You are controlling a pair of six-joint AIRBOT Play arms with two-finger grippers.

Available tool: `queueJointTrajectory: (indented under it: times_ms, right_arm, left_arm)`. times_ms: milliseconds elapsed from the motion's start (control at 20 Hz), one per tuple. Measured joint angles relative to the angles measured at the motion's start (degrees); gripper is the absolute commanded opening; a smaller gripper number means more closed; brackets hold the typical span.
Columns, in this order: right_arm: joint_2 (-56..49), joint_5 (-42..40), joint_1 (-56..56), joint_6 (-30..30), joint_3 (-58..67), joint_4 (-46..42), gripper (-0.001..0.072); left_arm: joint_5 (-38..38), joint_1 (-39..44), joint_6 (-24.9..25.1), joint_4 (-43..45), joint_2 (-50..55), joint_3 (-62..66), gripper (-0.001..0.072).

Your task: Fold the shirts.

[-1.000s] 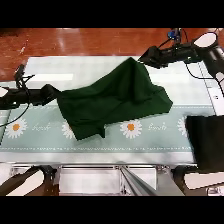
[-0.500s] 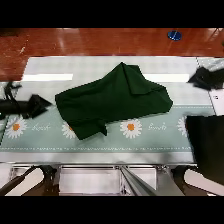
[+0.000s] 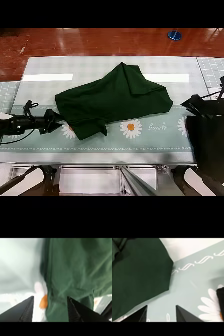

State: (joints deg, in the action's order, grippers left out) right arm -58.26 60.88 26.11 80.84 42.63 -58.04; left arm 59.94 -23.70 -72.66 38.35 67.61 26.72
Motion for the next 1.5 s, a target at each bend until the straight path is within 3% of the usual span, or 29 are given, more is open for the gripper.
queueJointTrajectory:
  times_ms: [150, 200, 250, 300, 700, 1100, 1150, 1200, 1300, 1500]
  right_arm:
    - [0.4, -0.5, 0.1, -0.3, -1.0, 0.6, 0.0414]
    - [0.5, -0.6, 0.1, -0.3, -1.2, 0.7, 0.0414]
    - [0.5, -0.7, 0.2, -0.3, -1.3, 0.8, 0.0414]
    - [0.6, -0.9, 0.2, -0.3, -1.4, 0.8, 0.0414]
    - [-9.2, -3.3, 0.2, -0.7, -1.7, 3.4, 0.0414]
    - [-21.5, -6.4, -0.5, -9.1, -0.6, 17.7, 0.0405]
    - [-22.8, -6.8, -1.3, -10.0, 0.3, 19.3, 0.0387]
    - [-24.2, -7.2, -2.4, -10.6, 1.5, 20.4, 0.0305]
    - [-27.3, -8.2, -5.5, -11.3, 4.6, 21.1, 0.0020]
    - [-30.6, -5.1, -10.4, -11.3, 11.6, 22.1, 0.0018]
  left_arm:
    - [-3.5, 3.4, 0.0, -3.6, 2.3, 0.0, 0.0491]
    - [-4.7, 4.7, 0.0, -4.2, 3.1, 0.5, 0.0394]
    - [-6.2, 5.9, 0.0, -4.3, 4.0, 1.3, 0.0165]
    - [-7.8, 7.1, 0.0, -4.3, 5.1, 2.3, 0.0029]
    - [-7.5, 10.9, 0.2, -4.9, 7.7, 8.9, 0.0026]
    - [-6.4, 11.3, 0.8, -5.2, 7.9, 9.9, 0.0026]
    - [-6.3, 11.4, 1.3, -5.2, 7.9, 10.0, 0.0026]
    - [-6.2, 11.5, 1.7, -5.2, 7.9, 10.0, 0.0026]
    - [-6.1, 11.8, 2.1, -5.3, 7.9, 10.0, 0.0026]
    - [-3.6, 11.3, 3.8, -5.6, 7.8, 12.2, 0.0026]
